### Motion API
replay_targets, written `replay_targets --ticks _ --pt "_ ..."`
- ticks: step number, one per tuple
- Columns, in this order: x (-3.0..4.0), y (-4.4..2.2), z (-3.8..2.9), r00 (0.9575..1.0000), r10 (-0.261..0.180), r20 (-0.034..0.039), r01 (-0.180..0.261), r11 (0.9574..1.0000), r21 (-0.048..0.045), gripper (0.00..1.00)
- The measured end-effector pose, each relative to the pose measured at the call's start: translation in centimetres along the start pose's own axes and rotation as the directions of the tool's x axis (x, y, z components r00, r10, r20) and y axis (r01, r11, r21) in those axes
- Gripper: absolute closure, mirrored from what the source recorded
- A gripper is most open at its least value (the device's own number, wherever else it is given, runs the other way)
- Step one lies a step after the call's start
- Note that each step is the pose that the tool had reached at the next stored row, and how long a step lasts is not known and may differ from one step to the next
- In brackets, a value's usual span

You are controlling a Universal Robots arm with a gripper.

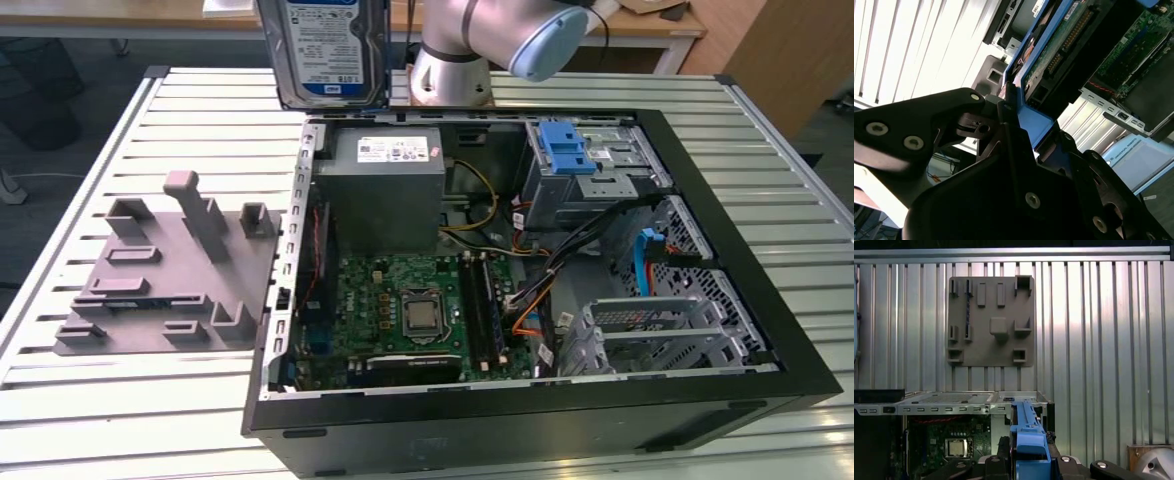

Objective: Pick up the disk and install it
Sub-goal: 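Pick up the disk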

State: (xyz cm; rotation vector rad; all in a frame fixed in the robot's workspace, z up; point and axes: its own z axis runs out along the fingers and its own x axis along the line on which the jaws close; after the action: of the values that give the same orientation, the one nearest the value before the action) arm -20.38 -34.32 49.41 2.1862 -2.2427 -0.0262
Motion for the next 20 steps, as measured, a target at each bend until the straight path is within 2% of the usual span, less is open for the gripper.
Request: replay_targets --ticks 20 --pt "-0.04 -1.62 -0.03 1.0000 0.000 0.0000 0.000 1.0000 -0.0001 0.64"
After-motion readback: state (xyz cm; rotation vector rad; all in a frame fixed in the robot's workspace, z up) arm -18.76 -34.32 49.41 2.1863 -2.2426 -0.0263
